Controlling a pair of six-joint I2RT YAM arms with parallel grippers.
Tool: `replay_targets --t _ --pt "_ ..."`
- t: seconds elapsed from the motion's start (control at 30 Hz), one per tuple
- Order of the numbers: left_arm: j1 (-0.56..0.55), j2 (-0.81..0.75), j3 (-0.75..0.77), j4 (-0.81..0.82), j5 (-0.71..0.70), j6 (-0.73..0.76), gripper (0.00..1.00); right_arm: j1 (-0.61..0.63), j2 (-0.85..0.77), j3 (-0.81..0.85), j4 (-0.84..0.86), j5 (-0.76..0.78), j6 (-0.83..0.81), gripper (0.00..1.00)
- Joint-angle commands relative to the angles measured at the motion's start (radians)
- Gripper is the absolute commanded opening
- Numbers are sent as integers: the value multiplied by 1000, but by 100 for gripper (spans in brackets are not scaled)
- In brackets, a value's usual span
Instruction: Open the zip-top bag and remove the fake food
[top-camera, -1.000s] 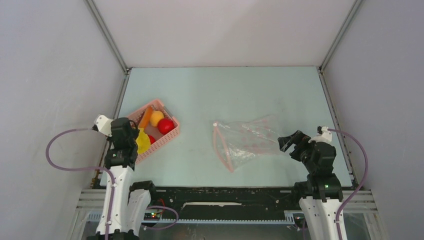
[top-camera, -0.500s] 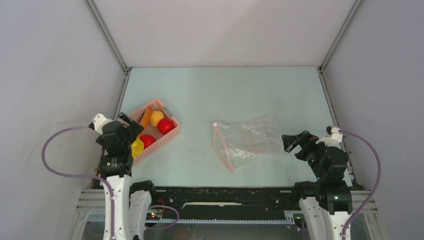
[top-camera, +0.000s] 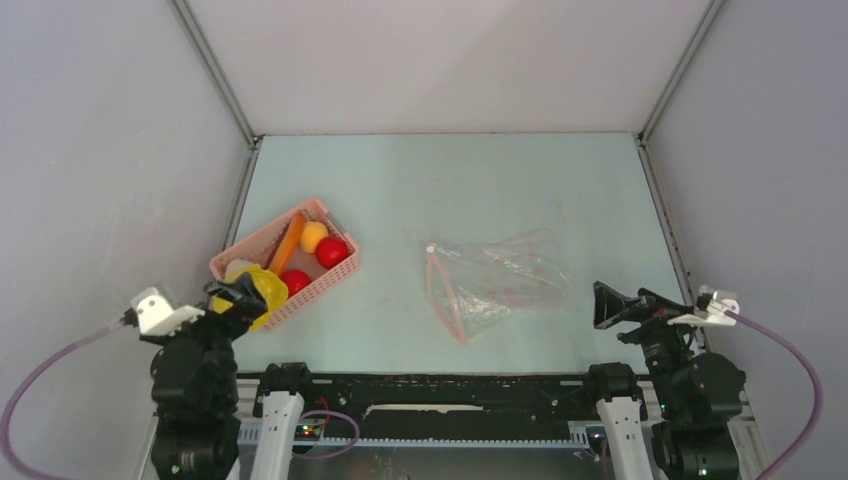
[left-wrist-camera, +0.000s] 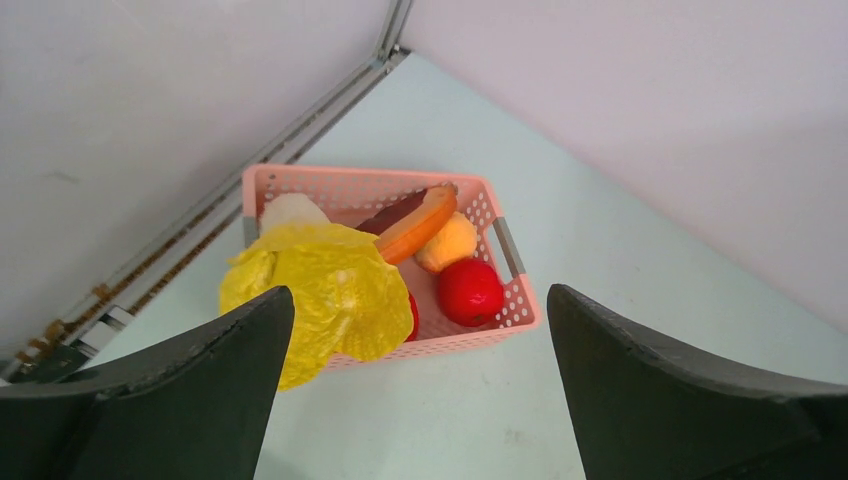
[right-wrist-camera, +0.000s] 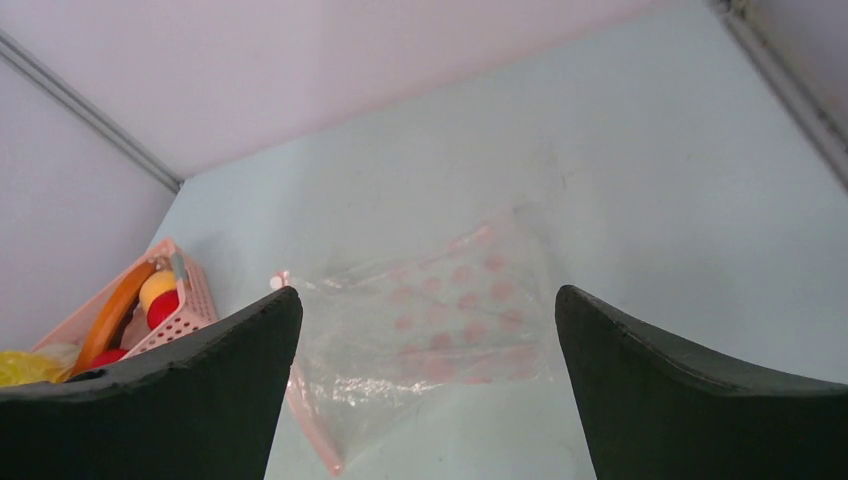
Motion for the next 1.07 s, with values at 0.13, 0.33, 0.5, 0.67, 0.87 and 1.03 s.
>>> replay_targets --t 0.13,0.33,0.5,0.67,0.87,1.03 --pt "-231 -115 186 -225 -260 98 100 4 -147 40 17 139 -92 100" --pt "-357 -316 173 -216 -315 99 100 5 -176 49 26 167 -122 100" --pt "-366 -442 139 -157 -284 168 100 5 -177 46 27 193 -132 100" --pt "-379 -462 92 -134 -263 182 100 4 -177 46 31 195 -145 100" --pt "-379 -461 33 -123 -245 172 100 5 -175 44 37 193 -160 99" --pt "-379 -461 1 -91 -233 168 100 5 -177 44 44 193 -175 100"
